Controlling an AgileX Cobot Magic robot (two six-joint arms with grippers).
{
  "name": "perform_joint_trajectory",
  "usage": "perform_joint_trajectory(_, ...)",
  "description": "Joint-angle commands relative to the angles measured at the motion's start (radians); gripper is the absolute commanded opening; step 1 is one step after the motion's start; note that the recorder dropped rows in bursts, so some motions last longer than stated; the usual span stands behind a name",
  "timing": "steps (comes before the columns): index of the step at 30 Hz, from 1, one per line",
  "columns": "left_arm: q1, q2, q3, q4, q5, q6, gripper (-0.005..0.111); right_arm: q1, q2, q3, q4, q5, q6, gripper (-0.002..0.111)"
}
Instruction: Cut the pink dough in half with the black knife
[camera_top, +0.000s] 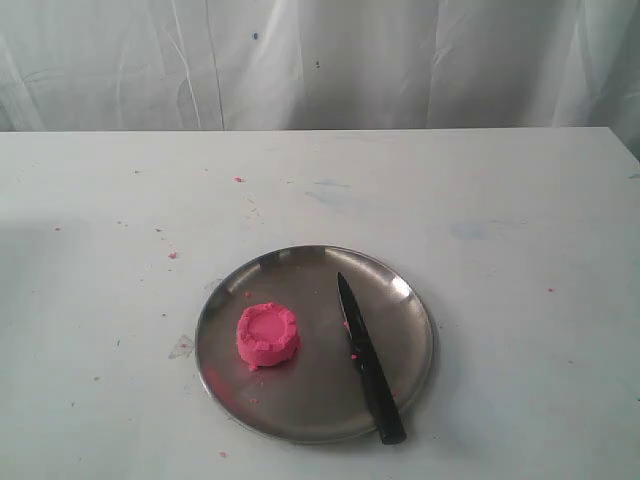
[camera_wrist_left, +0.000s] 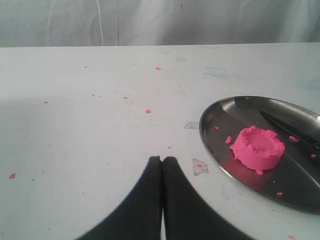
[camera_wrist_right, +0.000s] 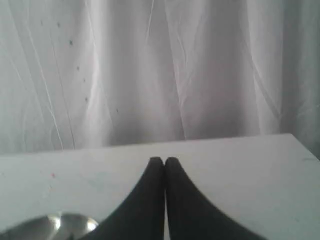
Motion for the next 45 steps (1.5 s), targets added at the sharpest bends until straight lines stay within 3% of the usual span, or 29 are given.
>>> perform_joint_trajectory(1,-0.007,-0.005,0.003,-0.002,-0.001,0.0,0.0,0.001,-0.004,0.001,0.005,-0.188,0.161,0.0)
perform_joint_trajectory(7,-0.007,-0.005,0.003,-0.002,-0.001,0.0,0.0,0.001,-0.004,0.001,0.005,-0.277,0.217,0.0)
perform_joint_trajectory(14,-0.007,-0.005,0.003,-0.002,-0.001,0.0,0.0,0.001,-0.004,0.001,-0.002,-0.277,0.537,0.0)
perform_joint_trajectory(22,-0.007,-0.005,0.003,-0.002,-0.001,0.0,0.0,0.001,-0.004,0.001,-0.043,-0.271,0.541,0.0)
perform_joint_trajectory(28,-0.007,-0.005,0.003,-0.002,-0.001,0.0,0.0,0.001,-0.004,0.001,-0.205,-0.278,0.626,0.0)
perform_joint_trajectory(34,-0.007,-0.005,0.003,-0.002,-0.001,0.0,0.0,0.001,-0.004,-0.003,-0.522,-0.365,0.835,0.0)
perform_joint_trajectory(40,-0.007,-0.005,0.003,-0.002,-0.001,0.0,0.0,0.001,0.067,-0.142,-1.139,-0.37,1.387,0.0)
perform_joint_trajectory(45,-0.007,-0.005,0.003,-0.002,-0.001,0.0,0.0,0.001,0.252,-0.322,-1.707,-0.417,1.948,0.0)
